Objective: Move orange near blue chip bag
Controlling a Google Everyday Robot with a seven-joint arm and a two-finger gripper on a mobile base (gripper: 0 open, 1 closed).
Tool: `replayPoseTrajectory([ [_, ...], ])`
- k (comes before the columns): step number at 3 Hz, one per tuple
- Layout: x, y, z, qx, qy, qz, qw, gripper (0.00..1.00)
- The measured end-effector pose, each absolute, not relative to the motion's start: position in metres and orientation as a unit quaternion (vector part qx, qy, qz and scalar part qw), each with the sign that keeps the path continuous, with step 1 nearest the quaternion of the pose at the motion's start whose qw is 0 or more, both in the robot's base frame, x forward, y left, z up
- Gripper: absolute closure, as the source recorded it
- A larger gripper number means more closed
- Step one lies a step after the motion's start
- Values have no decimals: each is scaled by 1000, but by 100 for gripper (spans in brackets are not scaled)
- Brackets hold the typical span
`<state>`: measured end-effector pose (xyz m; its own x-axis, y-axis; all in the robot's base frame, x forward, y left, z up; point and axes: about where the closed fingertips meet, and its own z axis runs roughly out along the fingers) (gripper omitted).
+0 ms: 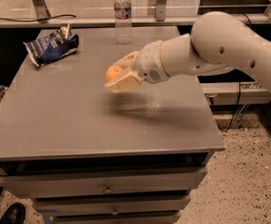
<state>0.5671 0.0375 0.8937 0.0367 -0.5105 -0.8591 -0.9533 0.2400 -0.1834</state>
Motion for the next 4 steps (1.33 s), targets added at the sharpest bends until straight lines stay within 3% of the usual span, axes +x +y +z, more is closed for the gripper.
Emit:
replayPoseTrajectory([
  [3, 716, 67, 877, -557, 643, 248, 462, 100],
  [4, 751, 111, 872, -545, 639, 259, 477, 100],
])
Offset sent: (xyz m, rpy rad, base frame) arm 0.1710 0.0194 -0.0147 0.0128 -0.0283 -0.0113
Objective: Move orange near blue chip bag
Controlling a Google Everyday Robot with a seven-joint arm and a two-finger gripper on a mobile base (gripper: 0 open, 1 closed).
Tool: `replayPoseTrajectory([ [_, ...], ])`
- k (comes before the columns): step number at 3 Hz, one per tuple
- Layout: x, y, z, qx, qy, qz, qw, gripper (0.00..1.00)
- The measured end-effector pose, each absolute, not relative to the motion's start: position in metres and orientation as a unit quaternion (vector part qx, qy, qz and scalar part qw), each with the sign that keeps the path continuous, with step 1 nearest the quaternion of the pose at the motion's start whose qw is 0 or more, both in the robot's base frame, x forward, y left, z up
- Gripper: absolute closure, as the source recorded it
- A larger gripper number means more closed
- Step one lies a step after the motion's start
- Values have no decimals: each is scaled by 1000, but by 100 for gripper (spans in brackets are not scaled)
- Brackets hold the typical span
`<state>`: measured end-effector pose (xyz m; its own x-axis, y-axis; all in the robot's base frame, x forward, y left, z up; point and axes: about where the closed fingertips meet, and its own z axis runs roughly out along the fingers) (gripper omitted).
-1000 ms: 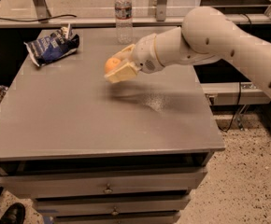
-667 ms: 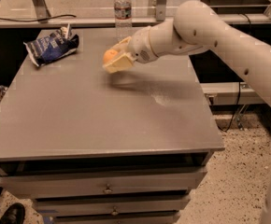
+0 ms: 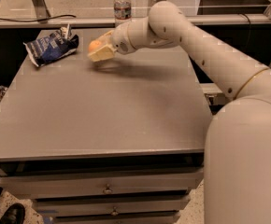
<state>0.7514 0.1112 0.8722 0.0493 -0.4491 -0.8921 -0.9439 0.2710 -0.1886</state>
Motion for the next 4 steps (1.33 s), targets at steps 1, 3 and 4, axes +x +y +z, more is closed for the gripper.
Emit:
replayPoseTrajectory([
  [1, 768, 144, 868, -530, 638, 266, 492, 100],
  [3, 789, 184, 857, -524, 647, 254, 492, 82],
  [4, 792, 192, 854, -525, 648, 253, 489, 59],
])
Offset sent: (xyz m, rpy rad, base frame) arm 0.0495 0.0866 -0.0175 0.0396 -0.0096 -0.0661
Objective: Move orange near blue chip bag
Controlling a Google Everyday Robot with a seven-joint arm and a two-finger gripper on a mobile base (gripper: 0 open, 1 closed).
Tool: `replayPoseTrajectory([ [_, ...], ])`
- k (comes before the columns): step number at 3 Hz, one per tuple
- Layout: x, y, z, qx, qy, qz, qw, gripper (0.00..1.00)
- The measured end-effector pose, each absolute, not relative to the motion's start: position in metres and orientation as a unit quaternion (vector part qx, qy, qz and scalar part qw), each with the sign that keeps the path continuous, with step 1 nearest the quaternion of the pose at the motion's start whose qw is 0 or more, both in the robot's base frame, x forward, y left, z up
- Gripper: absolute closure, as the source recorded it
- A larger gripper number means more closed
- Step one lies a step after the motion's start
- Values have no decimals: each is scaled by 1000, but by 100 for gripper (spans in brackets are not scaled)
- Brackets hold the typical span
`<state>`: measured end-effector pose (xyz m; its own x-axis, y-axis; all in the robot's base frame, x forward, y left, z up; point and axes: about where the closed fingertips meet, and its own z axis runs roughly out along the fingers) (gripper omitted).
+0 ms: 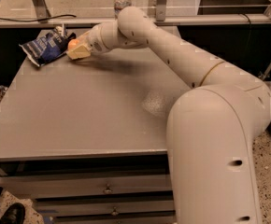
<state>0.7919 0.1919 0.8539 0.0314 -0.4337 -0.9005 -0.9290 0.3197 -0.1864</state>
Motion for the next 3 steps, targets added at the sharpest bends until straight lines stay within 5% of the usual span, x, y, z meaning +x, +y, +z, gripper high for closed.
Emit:
replayPoseTrajectory([
  [2, 794, 200, 852, -525, 647, 259, 488, 13],
  [3, 792, 201, 850, -525, 646, 264, 487, 0],
])
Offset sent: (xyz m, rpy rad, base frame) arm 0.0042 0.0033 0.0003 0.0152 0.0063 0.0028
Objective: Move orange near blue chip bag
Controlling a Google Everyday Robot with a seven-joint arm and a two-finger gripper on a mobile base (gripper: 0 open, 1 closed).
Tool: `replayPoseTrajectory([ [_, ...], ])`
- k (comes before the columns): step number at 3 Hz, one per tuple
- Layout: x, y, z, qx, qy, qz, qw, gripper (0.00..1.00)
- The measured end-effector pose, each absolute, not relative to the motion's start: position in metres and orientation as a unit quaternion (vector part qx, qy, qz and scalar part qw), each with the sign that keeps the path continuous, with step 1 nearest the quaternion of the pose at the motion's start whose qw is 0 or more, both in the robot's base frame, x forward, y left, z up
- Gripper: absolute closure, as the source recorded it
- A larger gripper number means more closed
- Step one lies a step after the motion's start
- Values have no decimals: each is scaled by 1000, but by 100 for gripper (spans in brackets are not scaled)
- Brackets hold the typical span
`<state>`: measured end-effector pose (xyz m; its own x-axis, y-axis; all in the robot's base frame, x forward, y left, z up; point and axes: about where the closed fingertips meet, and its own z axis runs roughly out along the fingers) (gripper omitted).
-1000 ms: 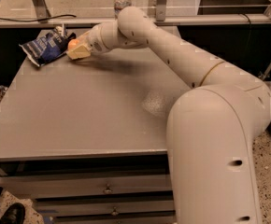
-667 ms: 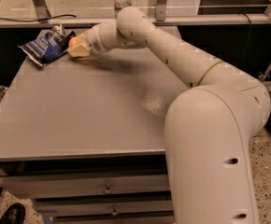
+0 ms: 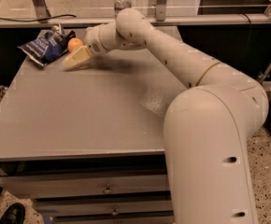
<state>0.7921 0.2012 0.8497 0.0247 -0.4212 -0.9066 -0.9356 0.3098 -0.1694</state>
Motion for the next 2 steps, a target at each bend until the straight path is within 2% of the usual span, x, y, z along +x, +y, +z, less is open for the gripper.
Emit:
replayPoseTrajectory([
  [2, 787, 202, 853, -525, 642, 274, 488, 0],
])
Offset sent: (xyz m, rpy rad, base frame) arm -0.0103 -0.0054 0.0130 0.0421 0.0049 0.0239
